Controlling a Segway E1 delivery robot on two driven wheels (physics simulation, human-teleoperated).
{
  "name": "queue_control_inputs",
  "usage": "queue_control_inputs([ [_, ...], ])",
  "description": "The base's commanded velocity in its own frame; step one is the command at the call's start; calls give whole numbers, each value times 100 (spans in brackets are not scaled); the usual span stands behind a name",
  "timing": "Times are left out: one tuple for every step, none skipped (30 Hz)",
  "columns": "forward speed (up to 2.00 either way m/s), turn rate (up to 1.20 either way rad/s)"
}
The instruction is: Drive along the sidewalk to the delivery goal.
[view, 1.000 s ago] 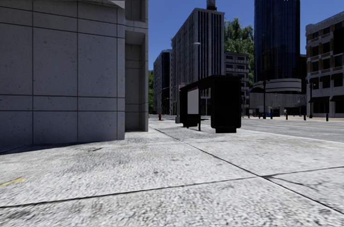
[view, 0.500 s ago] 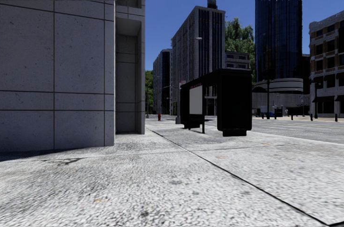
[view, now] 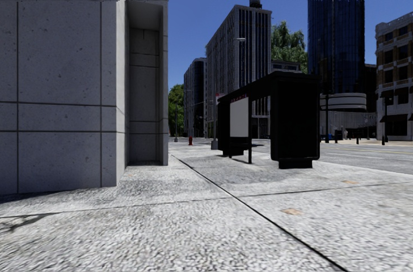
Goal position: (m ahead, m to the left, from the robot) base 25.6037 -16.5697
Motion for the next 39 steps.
queue_control_inputs([
  [200,0],
  [200,0],
  [200,0],
  [200,0],
  [200,0],
  [200,0],
  [200,0],
  [200,0],
  [200,0],
  [200,0],
  [200,0],
  [200,0],
  [200,0],
  [200,0],
  [200,0],
  [200,0],
  [200,0],
  [200,0],
  [200,0],
  [200,0],
  [200,0],
  [200,0],
  [200,0],
  [200,0],
  [200,0],
  [200,0],
  [200,0],
  [200,0],
  [200,0],
  [200,0],
  [200,0],
  [200,0],
  [200,0],
  [200,0],
  [200,0],
  [200,0],
  [200,0],
  [200,0],
  [200,0],
])
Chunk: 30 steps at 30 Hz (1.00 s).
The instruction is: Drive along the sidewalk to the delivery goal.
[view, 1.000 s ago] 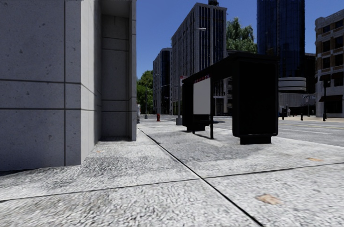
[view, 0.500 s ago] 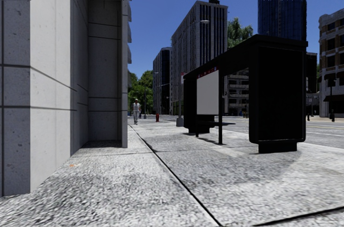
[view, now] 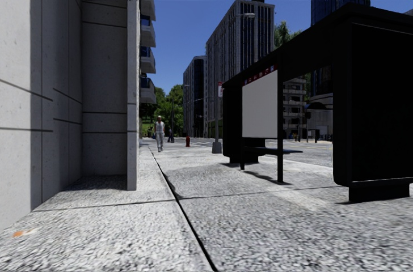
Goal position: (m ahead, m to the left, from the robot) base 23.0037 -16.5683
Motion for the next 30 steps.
queue_control_inputs([
  [200,0],
  [200,0],
  [200,0],
  [200,0],
  [200,0],
  [200,0],
  [200,0],
  [200,0],
  [200,0],
  [200,0],
  [200,0],
  [200,0],
  [200,0],
  [200,0],
  [200,0],
  [200,0],
  [200,0],
  [200,0],
  [200,0],
  [200,0],
  [200,0],
  [200,0],
  [200,0],
  [200,0],
  [200,0],
  [200,0],
  [200,0],
  [200,0],
  [200,0],
  [200,0],
])
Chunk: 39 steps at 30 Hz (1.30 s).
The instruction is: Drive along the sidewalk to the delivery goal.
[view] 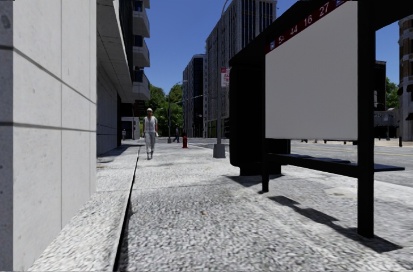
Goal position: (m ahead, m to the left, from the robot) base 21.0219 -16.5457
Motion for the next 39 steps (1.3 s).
queue_control_inputs([
  [200,0],
  [200,0],
  [200,0],
  [200,0],
  [200,0],
  [200,0],
  [200,0],
  [200,0],
  [200,0],
  [200,0],
  [200,0],
  [200,0],
  [200,14],
  [200,52],
  [200,60],
  [200,62],
  [200,62],
  [200,56],
  [200,8],
  [200,0],
  [200,0],
  [200,0],
  [200,0],
  [200,0],
  [200,0],
  [200,0],
  [200,0],
  [200,0],
  [200,0],
  [200,0],
  [200,0],
  [200,0],
  [200,0],
  [200,0],
  [200,0],
  [200,0],
  [200,0],
  [200,0],
  [200,0],
])
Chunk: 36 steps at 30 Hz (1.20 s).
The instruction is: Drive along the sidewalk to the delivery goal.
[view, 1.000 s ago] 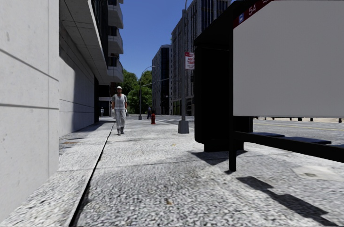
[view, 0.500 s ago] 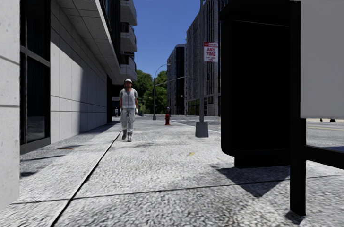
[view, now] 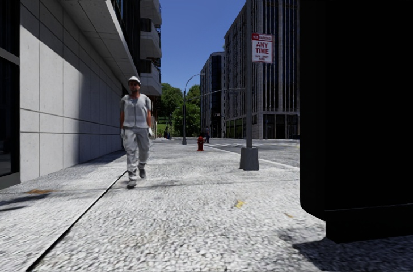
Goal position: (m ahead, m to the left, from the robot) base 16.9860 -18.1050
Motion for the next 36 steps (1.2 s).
queue_control_inputs([
  [200,0],
  [200,0],
  [200,0],
  [200,0],
  [200,0],
  [200,0],
  [200,0],
  [200,0],
  [200,0],
  [200,0],
  [200,-70],
  [200,-120],
  [200,-120],
  [200,-120],
  [200,-120],
  [200,-118],
  [200,0],
  [200,0],
  [200,0],
  [200,0],
  [200,0],
  [200,0],
  [200,0],
  [200,0],
  [200,0],
  [200,0],
  [200,0],
  [200,0],
  [200,0],
  [200,0],
  [200,0],
  [200,0],
  [200,0],
  [200,0],
  [200,0],
  [200,26],
])
